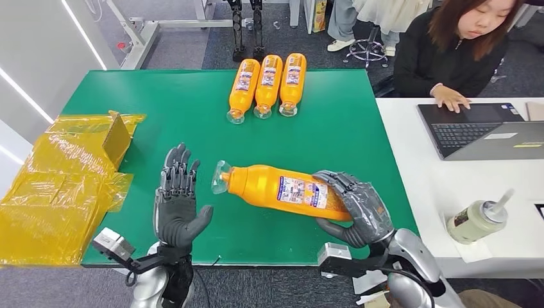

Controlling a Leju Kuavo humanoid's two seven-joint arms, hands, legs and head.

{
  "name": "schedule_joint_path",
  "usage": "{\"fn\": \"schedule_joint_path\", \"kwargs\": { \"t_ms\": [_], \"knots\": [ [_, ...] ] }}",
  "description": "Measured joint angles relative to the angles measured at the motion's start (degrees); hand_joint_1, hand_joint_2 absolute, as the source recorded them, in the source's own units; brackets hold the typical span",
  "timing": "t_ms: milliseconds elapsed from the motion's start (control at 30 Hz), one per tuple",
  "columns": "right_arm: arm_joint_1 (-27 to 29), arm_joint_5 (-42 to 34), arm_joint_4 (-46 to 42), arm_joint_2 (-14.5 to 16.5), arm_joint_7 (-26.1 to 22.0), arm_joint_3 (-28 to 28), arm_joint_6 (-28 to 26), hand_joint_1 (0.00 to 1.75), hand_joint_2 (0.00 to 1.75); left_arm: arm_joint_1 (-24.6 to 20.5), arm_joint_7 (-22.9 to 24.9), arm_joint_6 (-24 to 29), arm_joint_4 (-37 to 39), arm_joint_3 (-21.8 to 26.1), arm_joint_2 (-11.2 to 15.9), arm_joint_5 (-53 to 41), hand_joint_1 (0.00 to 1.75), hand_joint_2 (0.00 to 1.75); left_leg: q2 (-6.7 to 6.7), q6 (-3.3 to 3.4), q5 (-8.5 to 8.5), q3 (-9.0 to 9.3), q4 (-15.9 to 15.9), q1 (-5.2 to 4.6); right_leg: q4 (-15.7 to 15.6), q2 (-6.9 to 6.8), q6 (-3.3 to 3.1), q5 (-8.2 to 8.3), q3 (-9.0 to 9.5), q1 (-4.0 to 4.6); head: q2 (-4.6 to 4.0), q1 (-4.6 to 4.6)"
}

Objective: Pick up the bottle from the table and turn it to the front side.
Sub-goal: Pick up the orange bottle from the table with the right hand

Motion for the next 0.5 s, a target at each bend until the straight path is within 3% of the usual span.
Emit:
{"fn": "schedule_joint_path", "kwargs": {
  "t_ms": [200, 500],
  "knots": [
    [2.2, 0.4, -0.3, 3.6, -0.8, 0.8, -1.0, 1.75, 1.75, 0.1, 1.8, -8.5, 0.1, -0.4, 0.0, 8.7, 0.00, 1.75, 0.01, 0.00, 0.00, -0.01, 0.0, 0.00, 0.0, 0.00, 0.00, -0.01, 0.00, -0.02, 0.00, -0.01],
    [4.6, 1.0, -0.3, 8.1, -2.0, 3.2, -1.8, 1.75, 1.75, -0.1, 2.5, -10.2, 0.2, -1.7, 0.3, 12.1, 0.00, 1.75, 0.01, 0.00, 0.00, 0.00, 0.0, 0.00, 0.0, 0.01, 0.00, -0.01, 0.00, -0.01, 0.00, 0.00]
  ]
}}
